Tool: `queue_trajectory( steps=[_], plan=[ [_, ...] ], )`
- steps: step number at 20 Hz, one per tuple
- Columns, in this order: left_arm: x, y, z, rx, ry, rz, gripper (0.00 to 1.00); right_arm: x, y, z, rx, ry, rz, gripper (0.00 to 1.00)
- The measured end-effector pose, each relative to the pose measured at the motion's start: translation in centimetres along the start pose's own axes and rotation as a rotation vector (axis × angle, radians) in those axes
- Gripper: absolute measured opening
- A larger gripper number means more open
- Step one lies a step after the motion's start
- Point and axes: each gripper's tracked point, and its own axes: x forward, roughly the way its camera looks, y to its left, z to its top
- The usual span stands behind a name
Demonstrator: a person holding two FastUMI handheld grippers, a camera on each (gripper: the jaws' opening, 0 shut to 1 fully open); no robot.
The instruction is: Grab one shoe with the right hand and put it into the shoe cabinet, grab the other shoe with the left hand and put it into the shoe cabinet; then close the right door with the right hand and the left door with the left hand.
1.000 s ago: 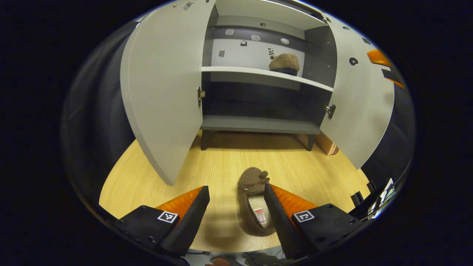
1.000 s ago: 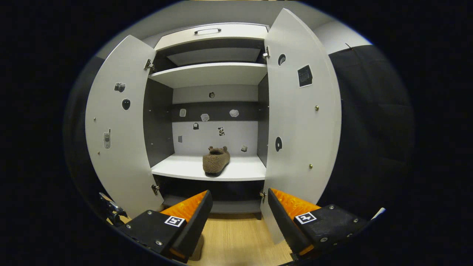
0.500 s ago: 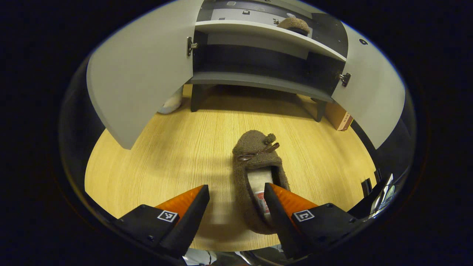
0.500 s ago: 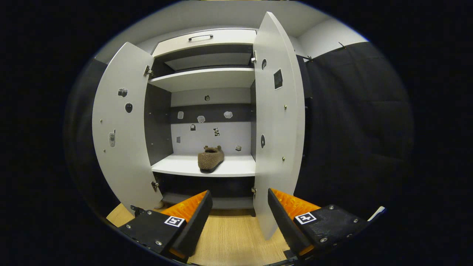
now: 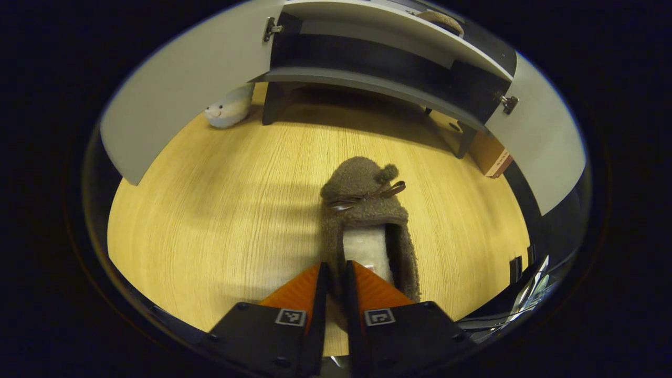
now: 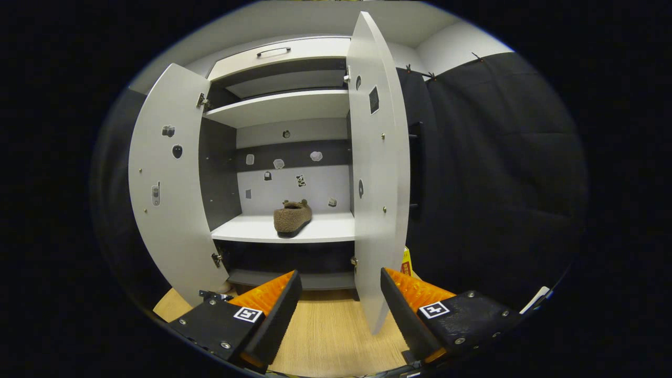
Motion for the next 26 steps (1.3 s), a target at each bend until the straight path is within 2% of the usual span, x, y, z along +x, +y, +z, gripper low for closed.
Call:
queue_trajectory(
  steps=[1, 3, 7, 13, 20, 26],
  plan=[
    [-0.1, -0.4, 0.1, 0.006, 0.009, -0.006, 0.07, 0.0, 0.2, 0.1, 0.006, 0.001, 0.010, 0.93],
    [-0.3, -0.4, 0.8, 0.005, 0.001, -0.005, 0.07, -0.2, 0.5, 0.2, 0.016, -0.002, 0.025, 0.93],
    [-2.7, 0.0, 2.8, -0.083, 0.019, -0.053, 0.07, -0.2, 0.6, 1.2, 0.020, -0.027, 0.042, 0.93],
    [-11.3, -0.4, 8.0, -0.096, -0.069, -0.084, 0.07, 0.4, 1.5, 2.6, 0.054, -0.057, 0.108, 0.92],
    [-21.1, -2.1, 16.1, -0.049, -0.280, -0.102, 0.07, 0.6, 1.6, 3.4, 0.010, -0.079, 0.146, 0.93],
    [-25.1, -2.5, 26.4, -0.057, -0.460, -0.091, 0.06, 0.0, 1.1, 4.6, -0.012, -0.112, 0.148, 0.93]
  ],
)
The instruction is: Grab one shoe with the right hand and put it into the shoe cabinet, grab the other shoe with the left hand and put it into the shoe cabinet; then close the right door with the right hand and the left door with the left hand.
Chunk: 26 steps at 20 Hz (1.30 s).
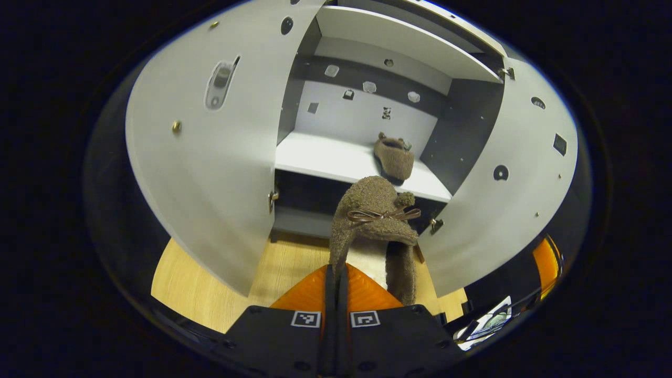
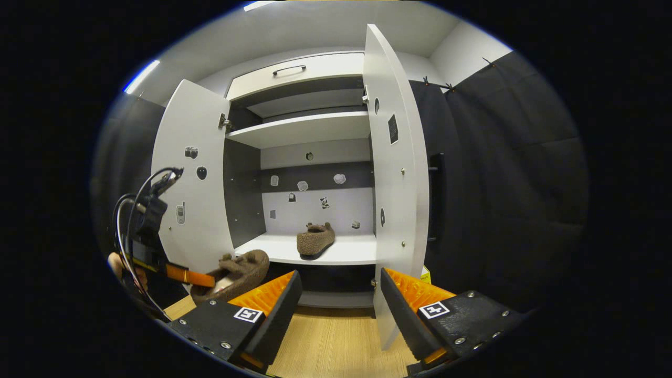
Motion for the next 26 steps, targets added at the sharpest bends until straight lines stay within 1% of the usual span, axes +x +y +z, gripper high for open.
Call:
queue_trajectory(
  steps=[5, 7, 10, 12, 15, 18, 23, 26],
  plan=[
    [2.8, -1.7, 7.7, 0.012, -0.088, -0.022, 0.06, -0.1, -0.4, 0.4, -0.020, -0.010, -0.006, 0.93],
    [3.4, -2.0, 10.5, 0.021, -0.121, -0.019, 0.06, -0.1, -0.4, 0.4, -0.015, -0.009, -0.011, 0.93],
    [4.8, -1.8, 14.7, 0.030, -0.147, -0.014, 0.06, 0.4, -0.4, 0.6, 0.000, -0.012, -0.017, 0.93],
    [7.5, -2.3, 17.1, 0.020, -0.137, -0.023, 0.06, 0.5, -0.4, 0.8, 0.004, -0.016, -0.026, 0.93],
    [11.7, -2.0, 18.5, -0.014, -0.098, -0.030, 0.06, 1.2, -0.7, 1.0, 0.010, -0.014, -0.039, 0.93],
    [15.5, -0.6, 19.4, 0.014, -0.070, 0.016, 0.07, 1.6, -1.1, 1.4, 0.011, -0.019, -0.056, 0.93],
    [21.0, -0.2, 17.1, 0.004, 0.030, 0.021, 0.07, 1.8, -1.1, 1.2, 0.001, -0.012, -0.076, 0.93],
    [23.0, -0.1, 16.2, 0.010, 0.061, 0.029, 0.07, 1.6, -0.9, 0.9, -0.005, -0.005, -0.083, 0.93]
  ],
)
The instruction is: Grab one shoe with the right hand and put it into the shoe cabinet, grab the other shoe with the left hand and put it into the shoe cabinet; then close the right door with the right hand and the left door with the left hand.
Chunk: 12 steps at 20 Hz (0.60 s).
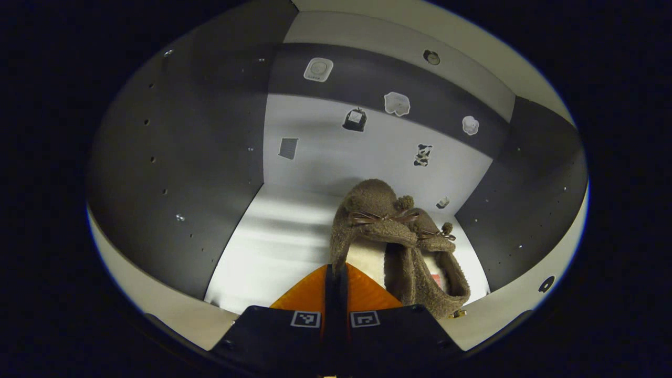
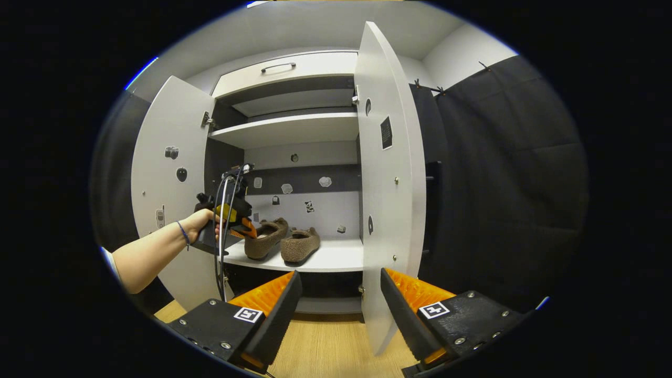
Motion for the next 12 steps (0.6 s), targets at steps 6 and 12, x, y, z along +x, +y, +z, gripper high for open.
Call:
queue_trajectory(
  steps=[6, 12],
  plan=[
    [-0.2, -0.2, 0.4, 0.055, -0.020, 0.002, 0.12, 0.0, -0.1, 0.0, 0.024, 0.007, -0.005, 0.93],
    [-5.9, -1.6, 3.6, 0.129, -0.176, -0.002, 0.65, -1.0, -0.2, 0.3, 0.033, -0.003, -0.003, 0.93]
  ],
)
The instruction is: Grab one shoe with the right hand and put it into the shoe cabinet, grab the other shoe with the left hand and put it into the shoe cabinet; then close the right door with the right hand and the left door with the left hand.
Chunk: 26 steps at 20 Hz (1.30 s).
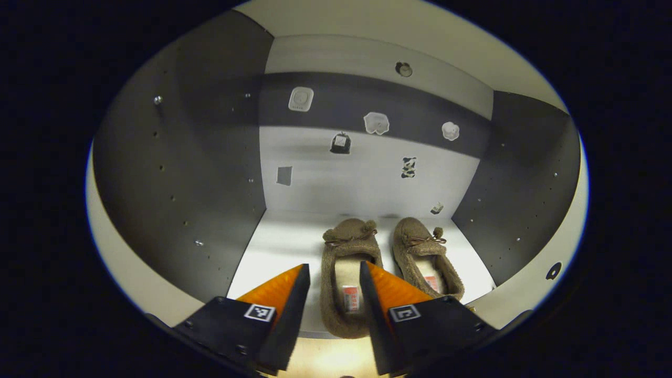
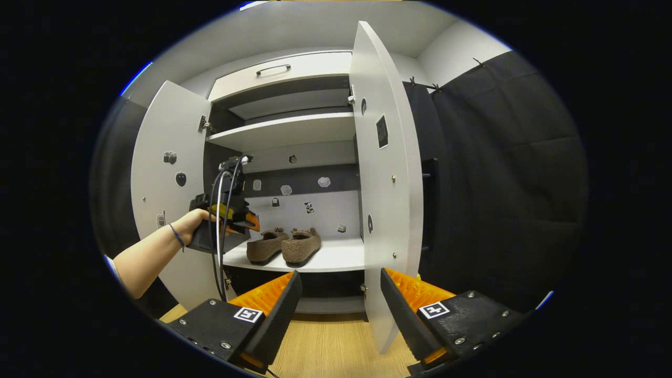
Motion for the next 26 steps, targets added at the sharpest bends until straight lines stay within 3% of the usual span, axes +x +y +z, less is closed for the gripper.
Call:
queue_trajectory(
  steps=[1, 2, 6, 13, 21, 26],
  plan=[
    [-1.4, -0.6, 0.7, 0.012, -0.037, -0.015, 0.86, -0.3, 0.0, 0.0, 0.006, 0.003, 0.006, 0.93],
    [-2.9, -1.2, 1.4, 0.027, -0.071, -0.023, 0.90, -0.6, 0.0, 0.1, 0.010, 0.003, 0.012, 0.93],
    [-9.1, -2.8, 3.2, 0.060, -0.197, -0.055, 0.85, -1.7, -1.6, 0.6, -0.023, -0.016, -0.014, 0.92],
    [-20.4, -2.9, 4.5, 0.038, -0.372, -0.085, 0.90, -3.1, -6.5, 0.1, -0.050, -0.009, -0.077, 0.93],
    [-30.8, 0.8, 1.8, 0.027, -0.477, -0.007, 0.91, -2.8, -14.0, -1.1, -0.022, -0.002, -0.165, 0.93],
    [-35.2, 4.6, 0.2, 0.026, -0.524, 0.069, 0.92, 0.1, -16.9, -2.9, -0.060, 0.003, -0.186, 0.93]
  ],
)
